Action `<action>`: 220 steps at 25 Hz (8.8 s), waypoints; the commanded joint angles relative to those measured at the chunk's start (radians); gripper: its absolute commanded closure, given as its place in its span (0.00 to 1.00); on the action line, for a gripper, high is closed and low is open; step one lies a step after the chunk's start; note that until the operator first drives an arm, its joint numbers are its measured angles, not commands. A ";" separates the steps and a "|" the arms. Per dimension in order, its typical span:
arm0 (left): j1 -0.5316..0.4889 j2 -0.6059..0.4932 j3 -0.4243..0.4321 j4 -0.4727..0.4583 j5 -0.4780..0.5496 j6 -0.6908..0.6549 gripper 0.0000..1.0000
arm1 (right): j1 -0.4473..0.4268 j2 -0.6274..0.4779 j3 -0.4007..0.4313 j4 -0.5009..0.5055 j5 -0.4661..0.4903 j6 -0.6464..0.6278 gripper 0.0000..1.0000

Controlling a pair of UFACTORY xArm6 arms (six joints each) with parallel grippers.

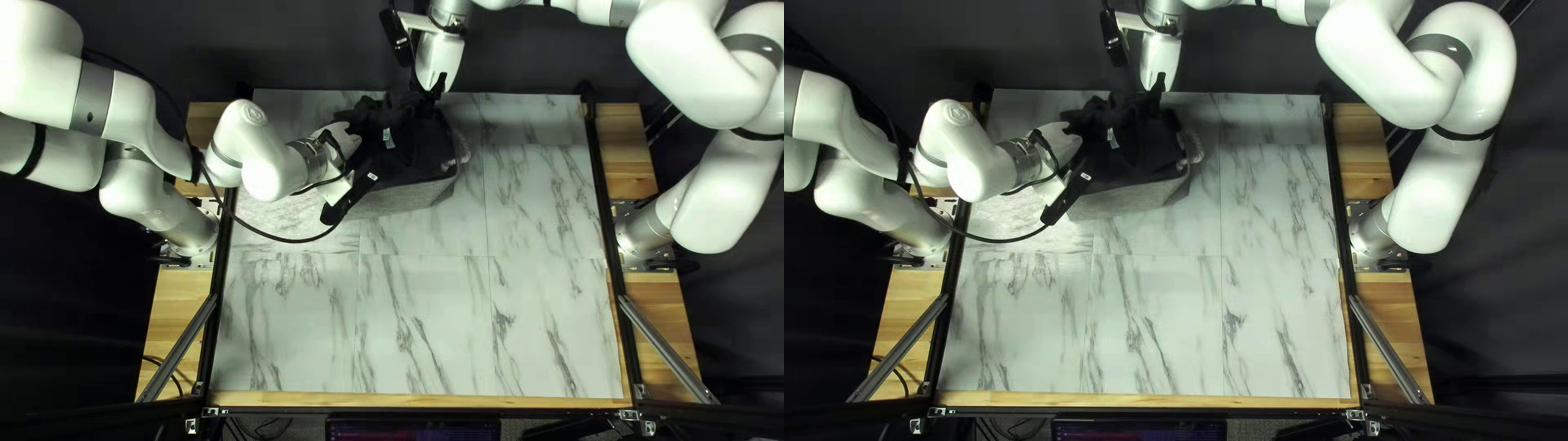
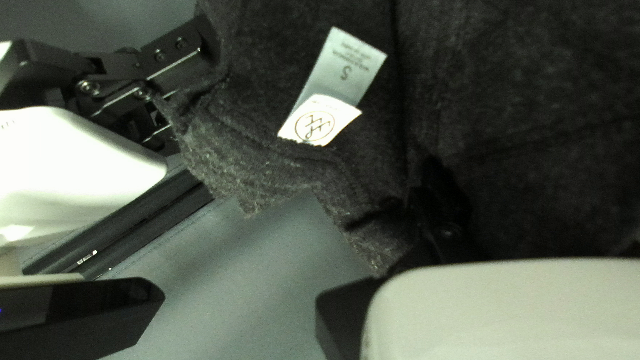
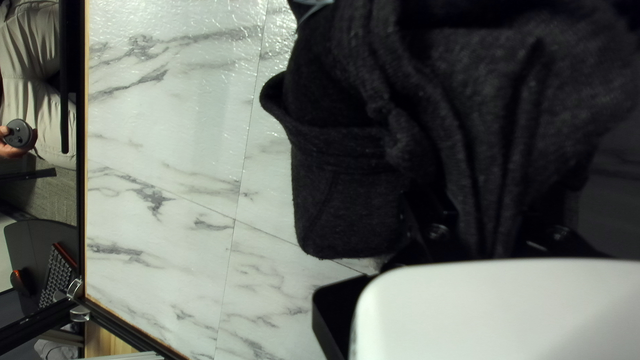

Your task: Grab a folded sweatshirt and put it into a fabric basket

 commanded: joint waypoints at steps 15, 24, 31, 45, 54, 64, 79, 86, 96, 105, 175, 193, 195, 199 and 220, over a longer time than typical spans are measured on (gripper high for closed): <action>0.039 0.137 0.017 0.203 -0.073 -0.263 0.93 | 0.012 0.011 0.104 0.025 -0.131 -0.023 1.00; 0.038 0.166 0.024 0.241 -0.077 -0.329 1.00 | 0.018 0.038 0.119 0.036 -0.161 -0.028 1.00; 0.036 0.160 0.047 0.260 -0.070 -0.378 0.09 | 0.019 0.047 0.121 0.045 -0.168 -0.025 0.38; -0.086 -0.111 0.119 0.000 0.073 -0.147 0.00 | 0.024 -0.132 0.269 0.044 -0.189 -0.012 0.00; -0.170 -0.132 0.080 -0.086 0.159 -0.100 0.00 | 0.034 -0.278 0.402 0.039 -0.212 -0.001 0.00; -0.067 -0.041 -0.009 -0.177 0.089 -0.002 0.00 | 0.109 -0.530 0.540 -0.022 -0.197 0.089 0.00; -0.032 0.011 -0.132 -0.641 0.160 0.194 0.00 | 0.381 -1.064 0.934 -0.192 -0.254 0.373 0.00; 0.028 0.065 -0.126 -0.705 0.110 0.243 0.00 | 0.480 -1.087 0.873 -0.319 -0.206 0.505 0.00; 0.122 0.320 -0.185 -0.689 -0.074 0.264 0.00 | 0.542 -1.102 0.852 -0.412 -0.181 0.545 0.00; 0.211 0.515 -0.179 -0.379 -0.221 0.002 0.00 | 0.575 -1.093 0.857 -0.440 -0.198 0.568 0.00; -0.541 -0.065 -0.310 -0.683 0.629 -0.103 0.00 | 0.569 -1.280 1.008 -0.516 -0.167 0.659 0.00; -0.743 -0.167 -0.571 -0.878 1.145 -0.225 0.00 | 0.844 -1.238 0.782 -0.759 0.193 1.228 0.00; -0.740 -0.216 -0.564 -0.871 1.182 -0.219 0.00 | 0.858 -1.244 0.777 -0.770 0.212 1.249 0.00; -0.733 -0.264 -0.543 -0.856 1.214 -0.229 0.00 | 0.866 -1.274 0.783 -0.781 0.230 1.257 0.00; -0.751 -0.262 -0.542 -0.847 1.210 -0.240 0.00 | 0.851 -1.293 0.790 -0.764 0.224 1.228 0.00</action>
